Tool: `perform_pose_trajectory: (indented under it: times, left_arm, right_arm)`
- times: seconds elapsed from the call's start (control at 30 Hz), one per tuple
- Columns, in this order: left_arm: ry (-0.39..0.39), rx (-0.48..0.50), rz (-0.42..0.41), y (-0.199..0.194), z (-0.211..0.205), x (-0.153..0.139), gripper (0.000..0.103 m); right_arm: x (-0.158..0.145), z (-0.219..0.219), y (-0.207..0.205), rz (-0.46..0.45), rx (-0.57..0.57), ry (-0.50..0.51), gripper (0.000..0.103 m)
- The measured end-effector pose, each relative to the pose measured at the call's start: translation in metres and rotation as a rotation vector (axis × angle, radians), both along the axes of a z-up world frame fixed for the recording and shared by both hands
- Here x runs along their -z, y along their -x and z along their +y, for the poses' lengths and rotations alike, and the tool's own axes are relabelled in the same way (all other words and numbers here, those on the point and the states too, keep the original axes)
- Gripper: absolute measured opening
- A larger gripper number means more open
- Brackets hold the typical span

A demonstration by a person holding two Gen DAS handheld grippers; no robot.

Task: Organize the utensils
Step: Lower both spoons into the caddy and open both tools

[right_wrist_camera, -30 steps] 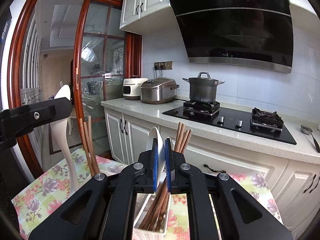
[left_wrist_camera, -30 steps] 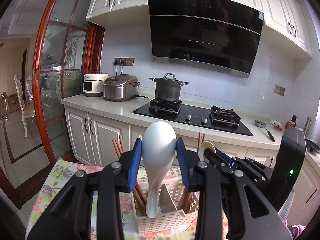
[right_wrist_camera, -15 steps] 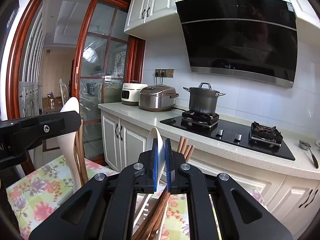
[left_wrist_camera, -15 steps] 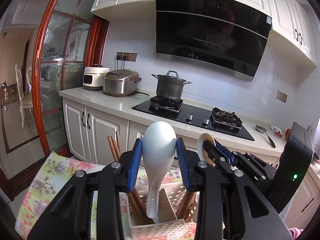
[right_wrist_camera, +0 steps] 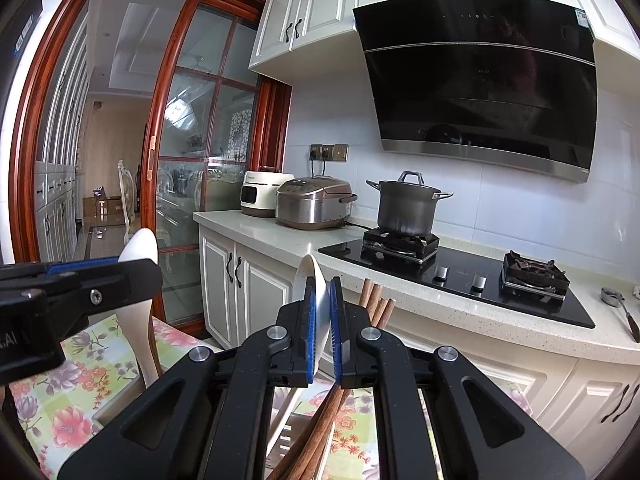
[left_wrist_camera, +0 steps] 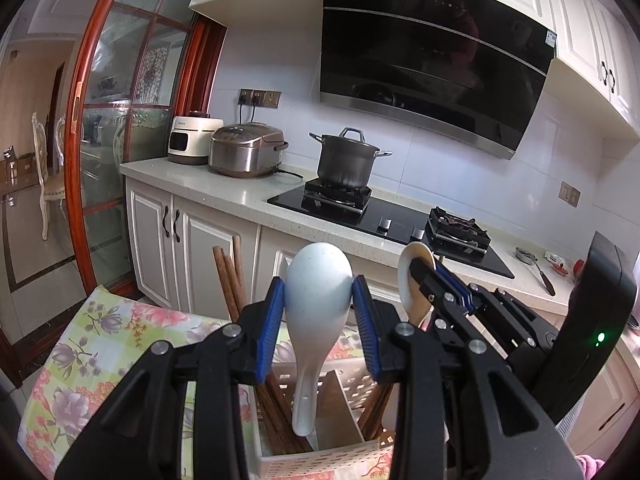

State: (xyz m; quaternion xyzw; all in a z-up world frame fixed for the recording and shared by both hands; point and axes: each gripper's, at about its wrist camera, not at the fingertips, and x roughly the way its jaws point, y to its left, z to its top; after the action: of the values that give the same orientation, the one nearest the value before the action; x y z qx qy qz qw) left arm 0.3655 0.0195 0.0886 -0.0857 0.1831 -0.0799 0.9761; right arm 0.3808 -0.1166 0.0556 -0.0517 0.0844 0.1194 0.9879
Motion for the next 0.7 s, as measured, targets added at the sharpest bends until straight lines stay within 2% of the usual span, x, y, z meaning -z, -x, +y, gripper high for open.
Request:
perform_pose_trajectory:
  times: [0.27, 0.43, 0.7]
  left_arm:
    - [-0.001, -0.016, 0.021, -0.004, 0.002, 0.009, 0.035]
    - [-0.019, -0.022, 0.006, 0.000, -0.001, 0.007, 0.036]
    - [-0.022, -0.062, 0.008, 0.012, 0.005, 0.011, 0.045]
  right_arm:
    - [0.012, 0.001, -0.007, 0.014, 0.009, -0.004, 0.008]
    - [0.012, -0.005, -0.009, 0.030, 0.009, -0.028, 0.008]
    - [0.012, -0.009, -0.002, 0.052, 0.001, -0.037, 0.011]
